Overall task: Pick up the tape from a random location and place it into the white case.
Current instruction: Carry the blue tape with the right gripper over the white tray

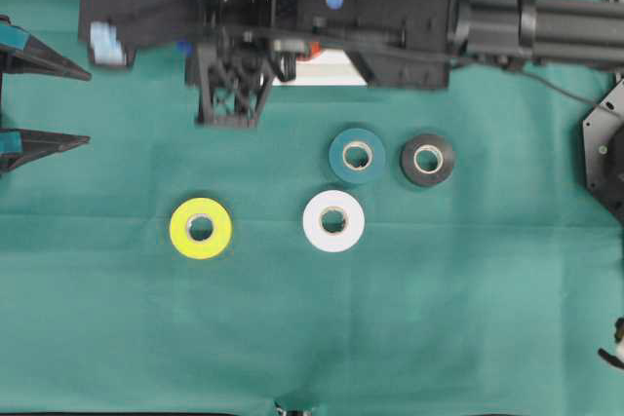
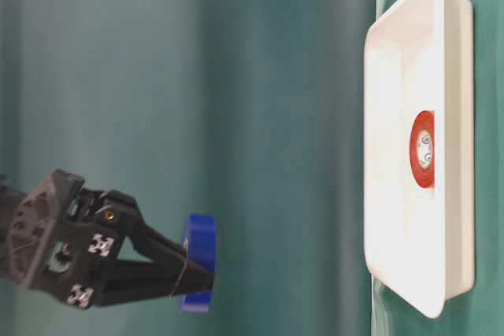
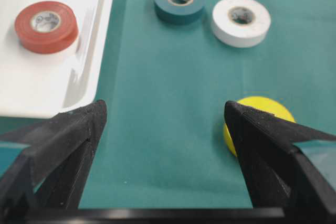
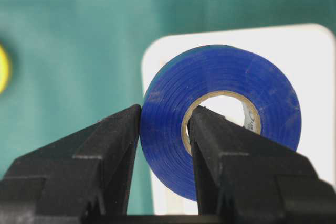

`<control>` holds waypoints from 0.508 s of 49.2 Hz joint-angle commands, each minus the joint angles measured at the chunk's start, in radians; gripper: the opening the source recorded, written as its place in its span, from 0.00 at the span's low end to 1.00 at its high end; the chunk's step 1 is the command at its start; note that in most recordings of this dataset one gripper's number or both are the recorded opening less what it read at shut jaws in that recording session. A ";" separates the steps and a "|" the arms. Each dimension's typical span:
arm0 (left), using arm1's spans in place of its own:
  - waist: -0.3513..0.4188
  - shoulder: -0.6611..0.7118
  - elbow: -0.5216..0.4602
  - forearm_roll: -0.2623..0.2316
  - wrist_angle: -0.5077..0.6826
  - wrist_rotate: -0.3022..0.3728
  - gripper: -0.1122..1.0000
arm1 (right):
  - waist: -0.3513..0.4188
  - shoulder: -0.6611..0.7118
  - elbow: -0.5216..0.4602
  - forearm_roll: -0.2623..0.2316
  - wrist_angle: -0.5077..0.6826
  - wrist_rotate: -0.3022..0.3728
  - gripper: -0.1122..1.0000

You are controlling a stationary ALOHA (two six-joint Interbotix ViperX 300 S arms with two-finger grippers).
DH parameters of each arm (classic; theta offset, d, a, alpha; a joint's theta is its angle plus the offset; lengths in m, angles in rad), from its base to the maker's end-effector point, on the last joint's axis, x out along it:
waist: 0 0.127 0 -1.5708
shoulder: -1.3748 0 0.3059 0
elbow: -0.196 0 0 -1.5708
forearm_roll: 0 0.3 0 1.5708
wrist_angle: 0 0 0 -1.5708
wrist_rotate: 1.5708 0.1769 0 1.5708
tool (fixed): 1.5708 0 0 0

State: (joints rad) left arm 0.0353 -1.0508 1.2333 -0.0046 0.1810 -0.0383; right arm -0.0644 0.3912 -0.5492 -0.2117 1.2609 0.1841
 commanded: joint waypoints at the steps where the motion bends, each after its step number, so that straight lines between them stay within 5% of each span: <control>1: 0.003 0.009 -0.009 -0.002 -0.005 -0.002 0.98 | -0.037 -0.057 -0.029 -0.005 -0.011 -0.003 0.39; 25: 0.003 0.009 -0.008 -0.002 -0.003 -0.002 0.98 | -0.210 -0.057 -0.029 -0.005 -0.012 -0.003 0.39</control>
State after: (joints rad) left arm 0.0353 -1.0508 1.2333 -0.0046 0.1810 -0.0383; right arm -0.2684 0.3912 -0.5492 -0.2117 1.2533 0.1810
